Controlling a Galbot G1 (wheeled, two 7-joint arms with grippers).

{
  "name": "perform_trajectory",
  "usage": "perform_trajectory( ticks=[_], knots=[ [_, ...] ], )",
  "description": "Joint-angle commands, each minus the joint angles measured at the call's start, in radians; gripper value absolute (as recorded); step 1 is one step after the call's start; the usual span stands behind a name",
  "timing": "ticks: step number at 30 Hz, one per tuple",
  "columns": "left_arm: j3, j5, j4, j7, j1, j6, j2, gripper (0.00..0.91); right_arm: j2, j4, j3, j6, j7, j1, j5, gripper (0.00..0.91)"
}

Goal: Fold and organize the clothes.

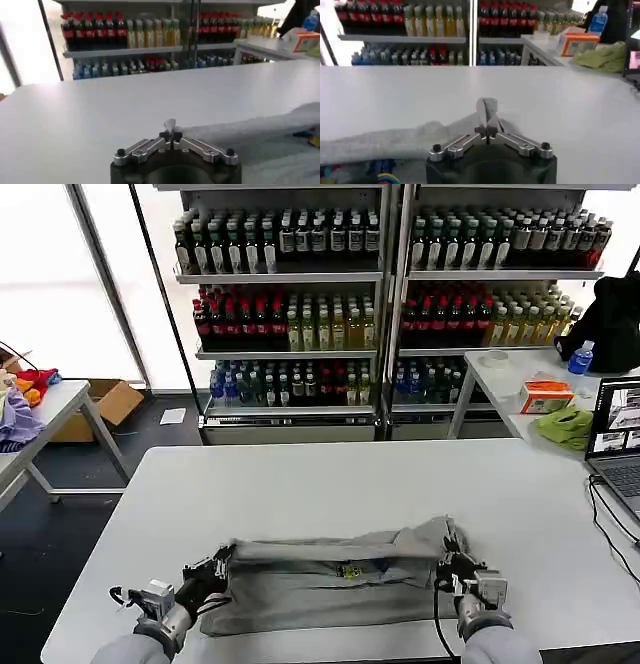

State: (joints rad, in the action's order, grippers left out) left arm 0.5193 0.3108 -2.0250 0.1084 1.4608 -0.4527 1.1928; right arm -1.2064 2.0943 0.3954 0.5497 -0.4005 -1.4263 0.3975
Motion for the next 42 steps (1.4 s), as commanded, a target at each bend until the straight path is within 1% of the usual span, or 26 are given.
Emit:
perform_trajectory(
  ticks=[1,2,3,4,5,8,9,10,11,12,13,16,24,29,36,42],
  knots=[
    [-0.002,-0.029,-0.009,0.005,0.044,0.0,0.009,0.01,-0.007,-0.016,-0.014,-0.006,-0.01,-0.053,-0.033,0.0],
    [-0.002,-0.03,-0.006,0.005,0.042,0.0,0.009,0.01,-0.009,-0.021,-0.017,-0.006,-0.009,-0.052,-0.038,0.0],
    [-0.002,-0.033,-0.003,0.004,0.041,-0.001,0.009,0.04,-0.012,-0.026,-0.02,-0.007,-0.01,-0.051,-0.044,0.0],
    [-0.002,-0.036,-0.003,0.004,0.041,0.0,0.009,0.04,-0.015,-0.028,-0.022,-0.007,-0.01,-0.051,-0.046,0.0],
    [-0.001,-0.038,-0.005,0.003,0.042,0.0,0.009,0.907,-0.016,-0.031,-0.023,-0.007,-0.01,-0.051,-0.048,0.0],
    [-0.003,-0.05,-0.015,-0.001,0.042,0.001,0.015,0.907,-0.019,-0.039,-0.026,-0.009,-0.012,-0.05,-0.05,0.0],
    [-0.004,-0.054,-0.021,-0.001,0.042,0.001,0.018,0.907,-0.02,-0.04,-0.026,-0.009,-0.014,-0.049,-0.055,0.101],
    [-0.003,-0.061,-0.029,-0.002,0.042,0.002,0.024,0.907,-0.022,-0.042,-0.025,-0.009,-0.017,-0.046,-0.056,0.171],
    [-0.002,-0.06,-0.042,-0.005,0.042,0.001,0.029,0.907,-0.023,-0.041,-0.023,-0.008,-0.02,-0.045,-0.057,0.302],
    [-0.002,-0.06,-0.054,-0.006,0.042,0.001,0.034,0.907,-0.022,-0.039,-0.02,-0.006,-0.02,-0.043,-0.059,0.685],
    [0.0,-0.06,-0.066,-0.006,0.044,0.0,0.041,0.907,-0.021,-0.038,-0.014,-0.002,-0.019,-0.041,-0.059,0.907],
    [0.002,-0.07,-0.099,-0.01,0.05,-0.005,0.061,0.907,-0.017,-0.037,-0.003,-0.006,-0.016,-0.043,-0.09,0.907],
    [0.026,-0.108,-0.124,-0.039,0.061,-0.016,0.134,0.907,-0.007,0.105,0.079,-0.03,-0.019,-0.071,-0.056,0.907],
    [0.029,-0.098,-0.107,-0.06,0.062,-0.049,0.174,0.907,-0.006,0.158,0.067,-0.029,-0.025,-0.046,-0.058,0.907],
    [0.034,-0.078,-0.077,-0.071,0.067,-0.059,0.224,0.907,0.011,0.14,0.049,-0.029,-0.023,-0.003,-0.05,0.907],
    [0.039,-0.075,-0.048,-0.073,0.065,-0.061,0.24,0.907,0.019,0.143,0.04,-0.017,-0.025,0.025,-0.042,0.907]
  ],
)
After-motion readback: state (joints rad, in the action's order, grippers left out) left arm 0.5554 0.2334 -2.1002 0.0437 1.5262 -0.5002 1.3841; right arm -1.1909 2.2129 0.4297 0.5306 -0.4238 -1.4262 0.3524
